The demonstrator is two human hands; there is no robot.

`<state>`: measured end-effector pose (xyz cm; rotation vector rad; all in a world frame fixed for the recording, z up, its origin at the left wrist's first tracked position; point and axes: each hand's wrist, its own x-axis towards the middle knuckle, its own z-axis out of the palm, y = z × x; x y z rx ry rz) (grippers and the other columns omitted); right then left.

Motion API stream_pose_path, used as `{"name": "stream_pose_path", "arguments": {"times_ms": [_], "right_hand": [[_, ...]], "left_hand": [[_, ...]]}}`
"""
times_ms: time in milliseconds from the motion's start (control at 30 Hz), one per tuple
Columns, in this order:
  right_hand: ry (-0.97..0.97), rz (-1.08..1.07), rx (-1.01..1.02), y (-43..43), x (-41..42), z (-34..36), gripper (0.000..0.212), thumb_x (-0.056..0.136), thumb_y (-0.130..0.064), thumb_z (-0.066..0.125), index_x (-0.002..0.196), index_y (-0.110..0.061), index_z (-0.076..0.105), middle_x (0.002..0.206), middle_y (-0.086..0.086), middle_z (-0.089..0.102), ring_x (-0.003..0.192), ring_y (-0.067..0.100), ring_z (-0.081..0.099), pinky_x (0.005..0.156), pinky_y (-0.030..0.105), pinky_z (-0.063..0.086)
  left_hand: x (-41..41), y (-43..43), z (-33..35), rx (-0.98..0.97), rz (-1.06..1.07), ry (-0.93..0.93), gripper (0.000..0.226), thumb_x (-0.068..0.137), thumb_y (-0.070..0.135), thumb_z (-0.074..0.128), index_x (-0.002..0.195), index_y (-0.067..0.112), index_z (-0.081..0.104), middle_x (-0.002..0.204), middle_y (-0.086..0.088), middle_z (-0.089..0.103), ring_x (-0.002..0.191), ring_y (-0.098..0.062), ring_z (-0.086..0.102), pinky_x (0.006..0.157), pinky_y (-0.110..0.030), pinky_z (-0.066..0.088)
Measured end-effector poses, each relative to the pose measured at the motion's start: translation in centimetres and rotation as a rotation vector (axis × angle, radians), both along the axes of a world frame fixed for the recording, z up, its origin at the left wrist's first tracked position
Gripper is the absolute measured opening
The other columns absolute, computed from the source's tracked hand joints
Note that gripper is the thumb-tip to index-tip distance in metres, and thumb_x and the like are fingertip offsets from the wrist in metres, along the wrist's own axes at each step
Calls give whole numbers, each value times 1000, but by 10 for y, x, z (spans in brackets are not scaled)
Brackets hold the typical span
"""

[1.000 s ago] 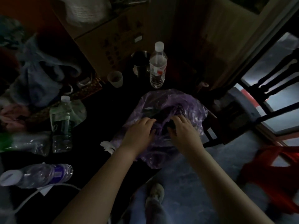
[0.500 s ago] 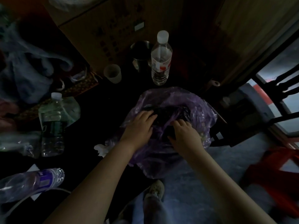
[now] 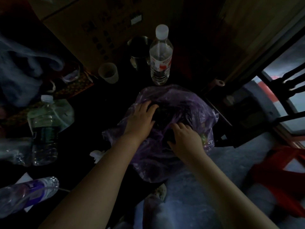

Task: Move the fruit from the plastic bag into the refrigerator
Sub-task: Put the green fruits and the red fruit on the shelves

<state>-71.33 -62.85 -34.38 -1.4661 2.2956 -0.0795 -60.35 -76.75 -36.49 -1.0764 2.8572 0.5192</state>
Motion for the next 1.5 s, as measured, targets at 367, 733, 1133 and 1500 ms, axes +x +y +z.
{"name": "stream_pose_path", "arguments": {"times_ms": [367, 733, 1133, 1500], "right_hand": [[-57, -53, -99, 4, 0, 4, 54, 86, -40, 61, 133, -21, 41, 126, -1, 51, 115, 21, 49, 83, 32, 45], [-131, -137, -420, 14, 7, 26, 52, 84, -29, 68, 131, -17, 50, 127, 1, 54, 114, 22, 53, 86, 28, 43], [-155, -260, -741, 35, 37, 94, 48, 81, -18, 72, 126, -16, 54, 128, 0, 53, 113, 18, 53, 86, 23, 43], [-12, -391, -925, 113, 132, 156, 46, 79, -16, 76, 120, -10, 58, 124, 4, 54, 110, 12, 53, 88, 5, 39]], "left_hand": [[10, 10, 0, -90, -7, 19, 59, 87, 33, 63, 140, 18, 40, 135, -4, 46, 127, -25, 39, 103, -42, 37], [28, 33, 29, -67, 20, 262, 51, 82, 22, 71, 130, 14, 55, 128, -10, 55, 117, -30, 52, 95, -41, 44], [67, 63, 110, 125, 68, 521, 49, 90, 34, 60, 136, 24, 47, 139, 5, 40, 119, 6, 37, 84, 2, 29], [133, 113, 166, 246, -195, 753, 48, 84, 19, 69, 129, 18, 53, 128, 9, 39, 117, 1, 39, 92, -1, 29]]}}
